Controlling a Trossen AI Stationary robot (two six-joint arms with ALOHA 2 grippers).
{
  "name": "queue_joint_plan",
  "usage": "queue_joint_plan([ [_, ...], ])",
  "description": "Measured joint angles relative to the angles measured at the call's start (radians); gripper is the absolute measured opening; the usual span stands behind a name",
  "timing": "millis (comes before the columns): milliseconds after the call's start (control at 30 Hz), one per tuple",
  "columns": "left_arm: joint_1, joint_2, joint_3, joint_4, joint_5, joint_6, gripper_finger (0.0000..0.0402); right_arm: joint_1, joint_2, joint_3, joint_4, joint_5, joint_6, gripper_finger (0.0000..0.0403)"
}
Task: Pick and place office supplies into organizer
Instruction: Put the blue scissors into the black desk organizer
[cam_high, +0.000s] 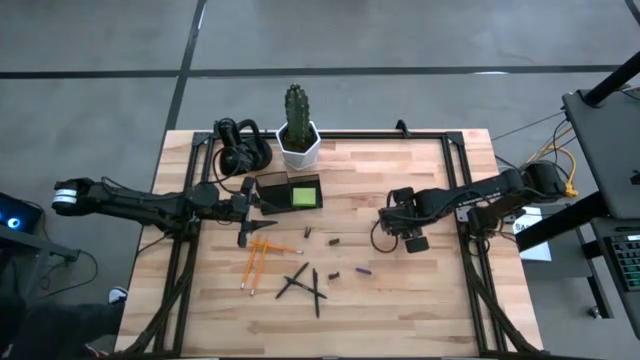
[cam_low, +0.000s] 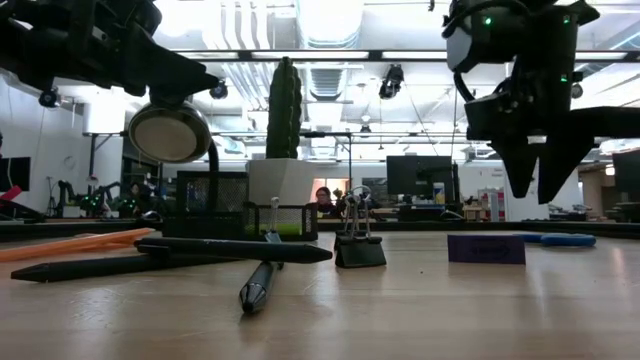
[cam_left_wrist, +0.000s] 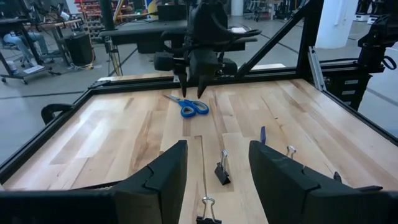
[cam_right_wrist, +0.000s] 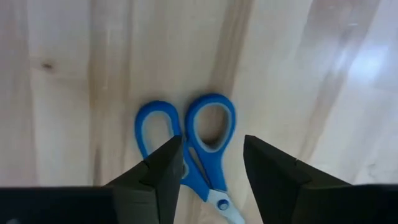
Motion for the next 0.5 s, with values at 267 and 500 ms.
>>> queue_joint_plan([
  [267, 0.0, 0.0, 0.0, 0.0, 0.0, 0.0, 0.0157, -0.049, 0.007, -0.015, 0.017, -0.074, -0.003, 0.0157],
  [500, 0.0, 0.0, 0.0, -0.001, 0.0, 0.001, 0.0157, -0.05, 0.007, -0.068, 0.05, -0.073, -0.005, 0.0162],
])
